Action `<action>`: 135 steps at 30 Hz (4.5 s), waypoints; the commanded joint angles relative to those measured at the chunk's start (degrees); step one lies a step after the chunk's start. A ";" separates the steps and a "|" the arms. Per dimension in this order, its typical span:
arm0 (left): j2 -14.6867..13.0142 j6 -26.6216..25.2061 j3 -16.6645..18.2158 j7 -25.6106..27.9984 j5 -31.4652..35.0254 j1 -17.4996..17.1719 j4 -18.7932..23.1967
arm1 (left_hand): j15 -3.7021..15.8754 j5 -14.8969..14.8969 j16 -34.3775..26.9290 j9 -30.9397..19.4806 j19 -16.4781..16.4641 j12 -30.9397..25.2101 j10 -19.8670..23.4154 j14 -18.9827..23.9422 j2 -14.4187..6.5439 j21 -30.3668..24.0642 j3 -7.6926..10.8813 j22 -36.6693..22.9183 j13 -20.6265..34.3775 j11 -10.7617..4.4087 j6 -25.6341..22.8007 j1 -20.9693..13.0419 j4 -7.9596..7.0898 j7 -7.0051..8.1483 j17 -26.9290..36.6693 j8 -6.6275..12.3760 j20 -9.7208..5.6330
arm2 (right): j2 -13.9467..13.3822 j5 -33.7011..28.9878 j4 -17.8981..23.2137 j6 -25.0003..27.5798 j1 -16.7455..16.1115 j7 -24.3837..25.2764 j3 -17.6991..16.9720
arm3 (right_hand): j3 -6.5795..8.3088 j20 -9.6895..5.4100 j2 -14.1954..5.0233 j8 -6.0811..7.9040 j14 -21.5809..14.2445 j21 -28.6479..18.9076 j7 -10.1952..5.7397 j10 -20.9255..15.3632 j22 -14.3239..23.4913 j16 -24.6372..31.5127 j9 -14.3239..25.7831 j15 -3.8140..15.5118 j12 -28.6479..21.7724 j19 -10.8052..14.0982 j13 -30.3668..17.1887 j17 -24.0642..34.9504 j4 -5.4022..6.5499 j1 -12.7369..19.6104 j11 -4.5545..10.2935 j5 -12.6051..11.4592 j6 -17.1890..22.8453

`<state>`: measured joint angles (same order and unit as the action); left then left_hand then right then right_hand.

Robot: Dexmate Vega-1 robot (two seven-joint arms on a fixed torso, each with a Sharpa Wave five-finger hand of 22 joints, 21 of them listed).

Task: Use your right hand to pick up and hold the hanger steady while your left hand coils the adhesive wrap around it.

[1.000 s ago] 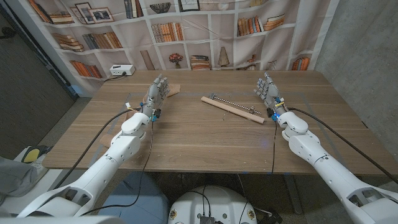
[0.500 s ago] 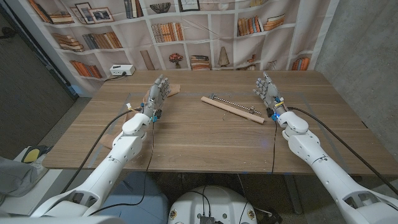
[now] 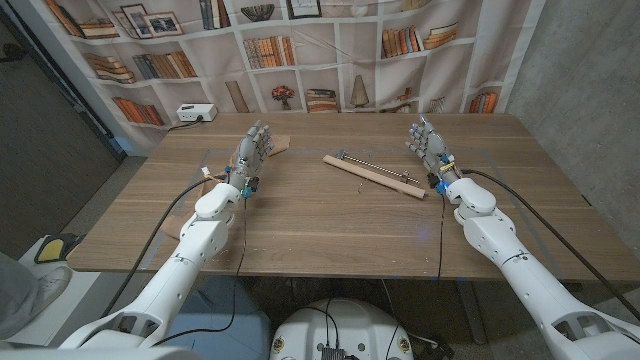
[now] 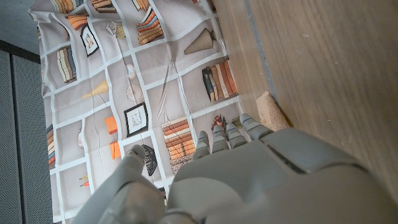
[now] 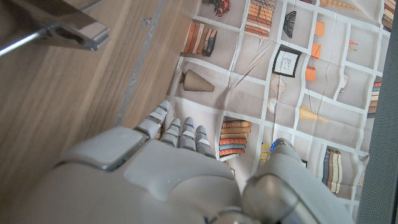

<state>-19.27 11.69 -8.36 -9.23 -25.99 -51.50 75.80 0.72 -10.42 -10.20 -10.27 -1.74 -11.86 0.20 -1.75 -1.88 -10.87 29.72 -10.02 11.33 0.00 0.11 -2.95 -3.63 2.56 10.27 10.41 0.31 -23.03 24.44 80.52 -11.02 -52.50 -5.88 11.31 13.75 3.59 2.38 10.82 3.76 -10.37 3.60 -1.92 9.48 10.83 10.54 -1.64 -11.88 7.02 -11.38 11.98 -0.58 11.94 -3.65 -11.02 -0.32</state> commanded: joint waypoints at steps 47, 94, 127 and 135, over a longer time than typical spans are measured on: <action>4.03 -1.19 -2.27 4.00 5.17 1.24 1.64 | -0.09 -0.39 -0.49 -0.09 -0.53 -0.49 -0.13 -0.20 -0.16 -0.30 -0.09 -0.06 0.14 0.10 -0.61 -0.50 0.61 0.13 0.07 0.46 -0.03 | -9.66 -7.86 9.90 3.68 -4.21 5.06 0.74 | 2.57 -0.61 -0.87 1.01 -1.32 -1.01 0.12 -1.45 0.35 1.29 0.15 0.33 -0.44 2.26 -0.59 -0.26 -5.25 8.08 -0.59 0.08 0.84; 2.70 -2.40 -0.35 2.27 4.37 0.75 1.38 | -0.01 -0.33 -0.45 -0.09 -0.48 -0.51 -0.04 -0.29 0.11 -0.28 -0.49 -0.06 0.14 0.18 -0.79 -0.33 0.96 0.09 0.09 0.45 -0.20 | -15.92 -19.03 19.58 10.38 -5.98 13.77 6.05 | 3.92 1.36 -1.07 1.44 -6.14 -1.21 0.41 -5.64 0.37 2.84 0.18 0.97 -1.50 5.63 -0.78 0.18 -8.29 13.94 -0.28 0.20 3.70; 1.93 -3.18 -0.77 1.31 5.19 2.08 1.62 | -0.04 -0.34 -0.23 -0.09 -0.19 -0.71 0.58 -1.02 0.09 -0.19 -0.59 -0.05 0.14 0.48 -1.50 -0.52 1.39 -0.17 0.04 0.60 -0.36 | -19.01 -24.89 23.91 12.52 -7.45 18.35 7.27 | 4.46 1.42 -1.48 1.65 -8.33 -1.23 -0.62 -7.85 0.37 3.55 0.19 2.78 -1.90 6.65 -0.97 0.47 -8.62 16.62 1.52 0.04 5.59; 1.67 -3.69 -0.69 1.43 5.20 1.70 2.01 | -0.10 -0.34 -0.23 -0.09 -0.15 -0.68 0.54 -1.07 -0.09 -0.18 -0.45 -0.04 0.13 0.52 -1.45 -0.77 1.60 -0.22 0.01 0.55 -0.32 | -19.97 -26.58 25.14 13.83 -7.54 18.95 7.79 | 4.75 1.00 -1.66 1.84 -9.39 -1.42 -1.25 -8.96 0.38 3.89 0.19 3.48 -2.14 7.73 -1.02 0.51 -8.79 17.81 2.12 0.01 6.63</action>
<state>-17.35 8.22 -9.04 -7.66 -20.91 -49.68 77.55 0.52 -10.41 -10.20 -10.26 -1.94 -12.31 0.40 -2.38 -1.88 -10.86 29.02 -9.86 11.31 0.21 -1.03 -2.95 -2.42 2.25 10.12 10.63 0.10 -42.15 0.02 104.44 2.09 -59.76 11.61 18.53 18.11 4.78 0.88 12.32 -4.92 -11.48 2.37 -10.29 9.73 14.43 10.52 1.89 -13.65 14.01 -12.13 12.41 -9.33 28.97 -1.80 -11.02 5.64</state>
